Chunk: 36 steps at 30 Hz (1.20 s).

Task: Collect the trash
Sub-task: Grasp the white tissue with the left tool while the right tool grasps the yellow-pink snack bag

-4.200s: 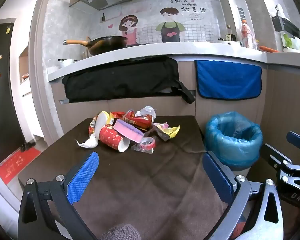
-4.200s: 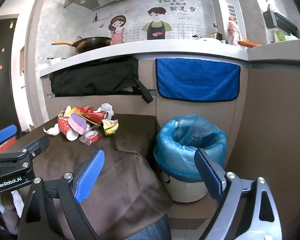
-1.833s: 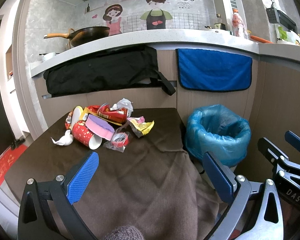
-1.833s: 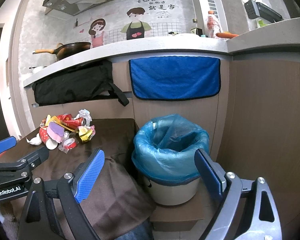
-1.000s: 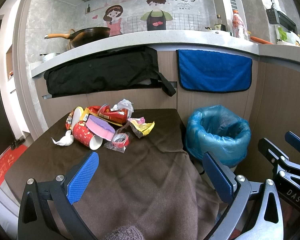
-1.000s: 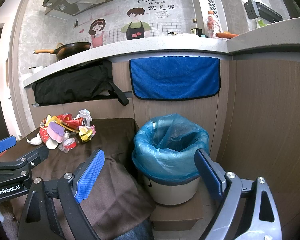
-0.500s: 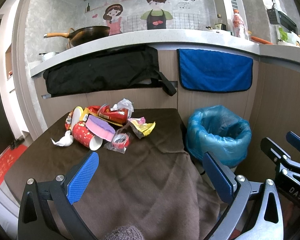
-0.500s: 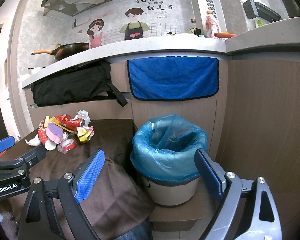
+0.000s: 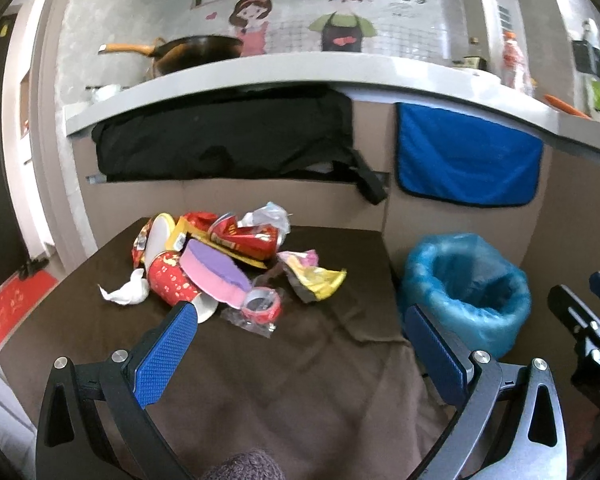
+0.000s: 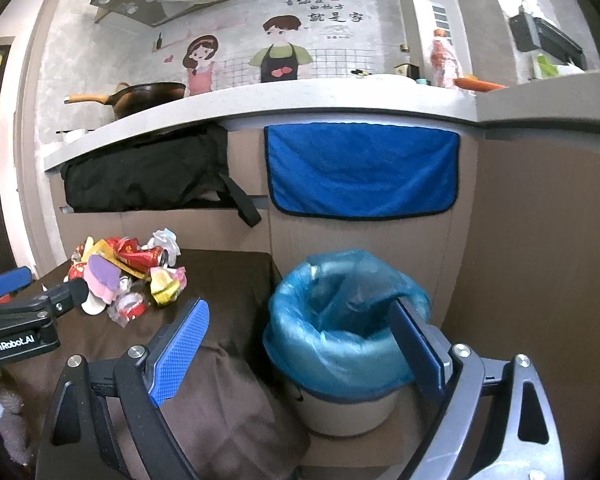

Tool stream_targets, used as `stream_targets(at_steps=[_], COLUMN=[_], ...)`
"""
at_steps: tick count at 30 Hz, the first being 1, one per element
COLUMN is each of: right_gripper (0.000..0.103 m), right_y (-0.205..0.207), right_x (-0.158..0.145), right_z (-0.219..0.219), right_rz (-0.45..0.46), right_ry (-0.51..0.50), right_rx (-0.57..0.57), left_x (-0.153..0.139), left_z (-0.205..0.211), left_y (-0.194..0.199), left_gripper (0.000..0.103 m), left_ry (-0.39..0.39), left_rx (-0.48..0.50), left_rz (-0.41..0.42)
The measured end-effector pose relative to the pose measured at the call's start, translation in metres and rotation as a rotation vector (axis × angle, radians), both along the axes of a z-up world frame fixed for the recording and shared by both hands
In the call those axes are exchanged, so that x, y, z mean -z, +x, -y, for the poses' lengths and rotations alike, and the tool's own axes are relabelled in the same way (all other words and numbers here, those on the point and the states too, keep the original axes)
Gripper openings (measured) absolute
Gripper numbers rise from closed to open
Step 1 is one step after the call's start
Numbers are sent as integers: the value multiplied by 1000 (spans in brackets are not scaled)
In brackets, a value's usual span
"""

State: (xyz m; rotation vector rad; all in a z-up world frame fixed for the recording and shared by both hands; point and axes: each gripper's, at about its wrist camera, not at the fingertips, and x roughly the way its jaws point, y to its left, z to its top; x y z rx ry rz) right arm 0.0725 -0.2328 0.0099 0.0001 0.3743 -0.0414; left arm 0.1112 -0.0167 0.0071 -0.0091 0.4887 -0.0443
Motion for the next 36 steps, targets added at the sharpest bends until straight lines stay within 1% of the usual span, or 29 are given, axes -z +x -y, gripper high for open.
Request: stream_targets(at_steps=[4,7,11,12,13,15,16,20,23,25,26,28,31,32,33,34,35,36], right_gripper=[90,90,90,90,89,89,89,86,86,85,85,85,85,85,85,85,85,85], right_y=[23,42,71,79,88,101,112,143,160,166,168,169,167,168,168,169,170,171], right_x=[0,4,14,17,20,25,29,38,44,46,48,52,59,61,63,64,65,66], right_z=[-21,-40,-64,-70,-78,-89,-97,-116,-125,-130,-131,-131,-131,-131,-131,-131,-132,-133], right_rz=[-8,-10,-32,-44,-60,-86,-109,-167,-187,-198,-203,-217,-222,-223,-225,-229,-233,-237], right_ry=[-37,-71,-89,-96,-106,-113,-110,-80,-81,-92,-91,-90,-131,-139,-148,-148,-145,-142], right_rx=[-43,-74,-138,-156,-177,-208,-232,-290,-318,-325,-330,-342,-339,-338,-336,-337,-342,-347], left_x=[10,19,30,33,36,39,42,54,61,63,62,60,60,63,65,68,71,75], left_z=[-25,-47,-97,-108,-122,-137,-148,-175,-180,-183,-183,-191,-217,-226,-233,-238,-241,-242], left_y=[23,36,53,56,60,63,65,77,86,97,102,110,117,119,121,124,126,129], left_gripper=[102,102,102,102,102,102,102,102,102,99,95,93,92,90,86,83,76,73], left_ry=[-30,-46,-118,-120,-102,-55,-49,-135,-191,-245,-256,-260,-274,-277,-273,-248,-222,-195], left_rx=[-40,-50,-61,-75,-94,-123,-135,-110,-89,-75,-74,-93,-146,-157,-161,-165,-162,-146], left_rz=[-21,-34,-64,-75,-85,-86,-94,-165,-205,-220,-224,-221,-213,-221,-225,-231,-239,-253])
